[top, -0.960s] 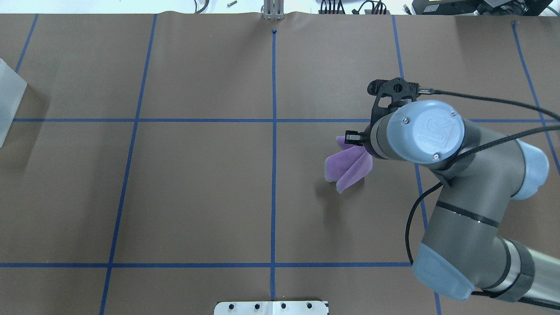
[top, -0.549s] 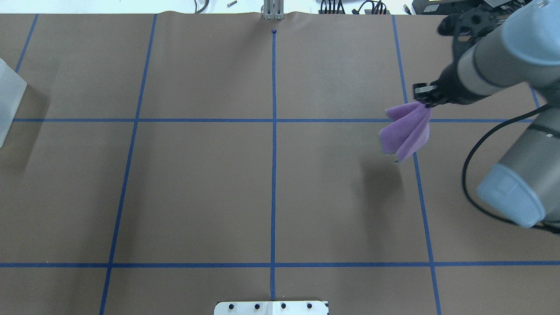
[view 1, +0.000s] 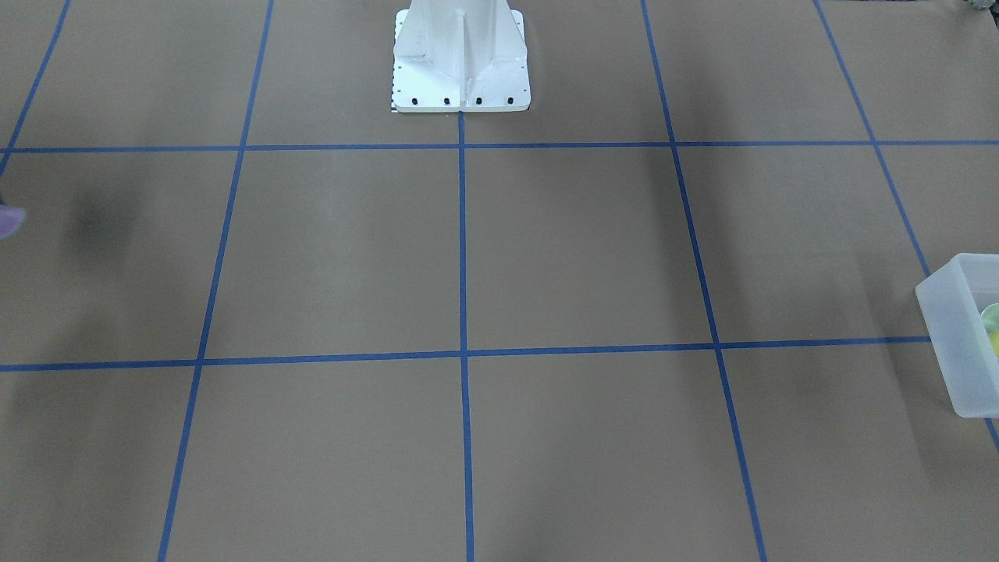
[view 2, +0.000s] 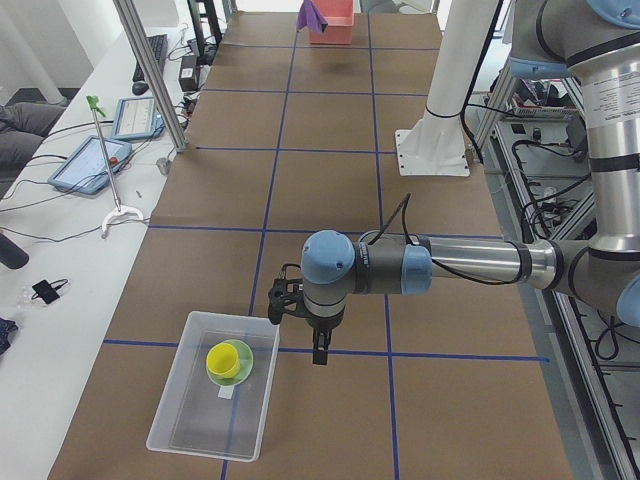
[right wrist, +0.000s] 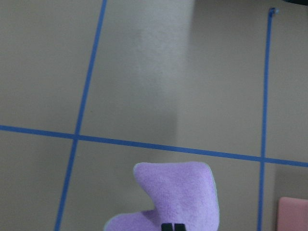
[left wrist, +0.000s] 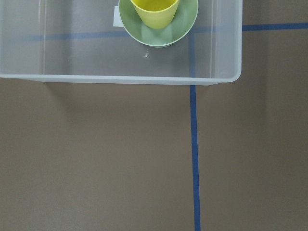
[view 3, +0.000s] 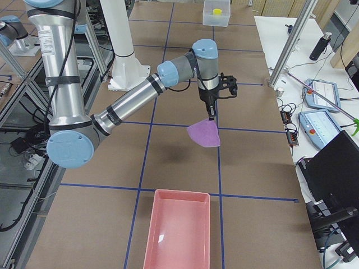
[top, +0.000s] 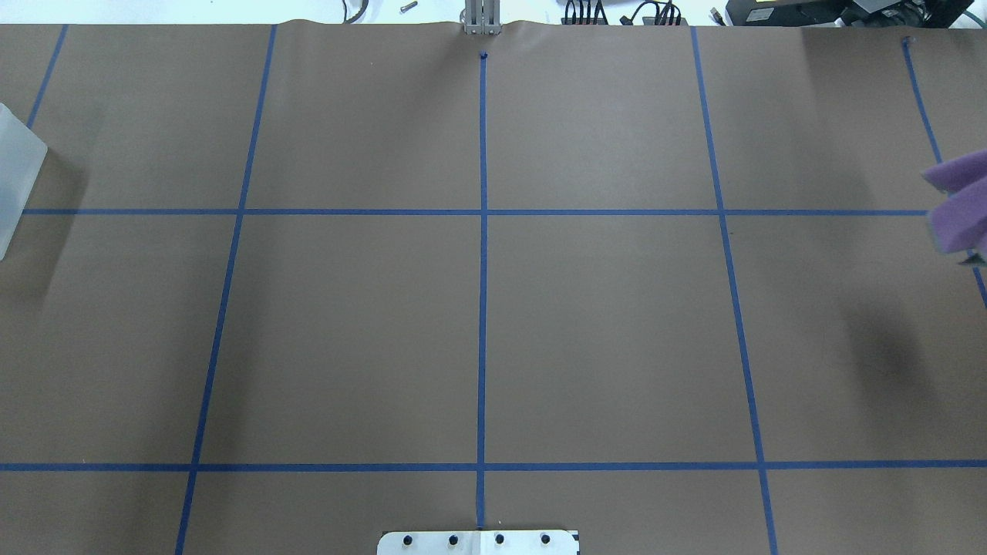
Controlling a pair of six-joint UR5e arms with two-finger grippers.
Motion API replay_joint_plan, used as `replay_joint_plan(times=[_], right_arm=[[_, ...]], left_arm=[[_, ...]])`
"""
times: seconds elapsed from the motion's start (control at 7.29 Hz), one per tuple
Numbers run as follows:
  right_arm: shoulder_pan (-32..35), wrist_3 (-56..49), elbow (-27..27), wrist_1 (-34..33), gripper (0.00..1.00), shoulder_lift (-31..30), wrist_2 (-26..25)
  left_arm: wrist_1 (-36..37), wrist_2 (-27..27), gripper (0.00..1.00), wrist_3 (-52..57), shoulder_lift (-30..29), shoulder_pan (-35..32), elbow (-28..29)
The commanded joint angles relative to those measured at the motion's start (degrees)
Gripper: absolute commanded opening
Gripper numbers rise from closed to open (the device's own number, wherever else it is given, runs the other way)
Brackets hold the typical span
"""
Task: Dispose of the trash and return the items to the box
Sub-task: 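Lift the purple cloth and carry it toward the pink tray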
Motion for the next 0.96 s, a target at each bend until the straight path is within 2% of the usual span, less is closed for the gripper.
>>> replay_joint_plan(times=[0.0, 0.27, 0.55, 0.82], right_arm=[[9.84, -19.50, -8.20, -1.57, 0.00, -3.42, 2.06], [11.71, -21.49, -13.67, 0.70, 0.00, -8.07, 1.98], [13.29, -21.49, -19.80, 14.35, 0.00, -15.70, 1.54], [13.39, -21.41, -30.26, 26.23, 0.00, -15.04, 1.45]], left_arm=[[-0.98, 0.00, 0.99, -0.14, 0.02, 0.00, -0.07], [-1.42, 0.00, 0.99, -0.14, -0.07, 0.09, -0.24], [-2.03, 0.00, 0.99, -0.23, -0.16, 0.18, -0.42], [-3.27, 0.00, 0.99, -0.23, -0.16, 0.18, -0.16]])
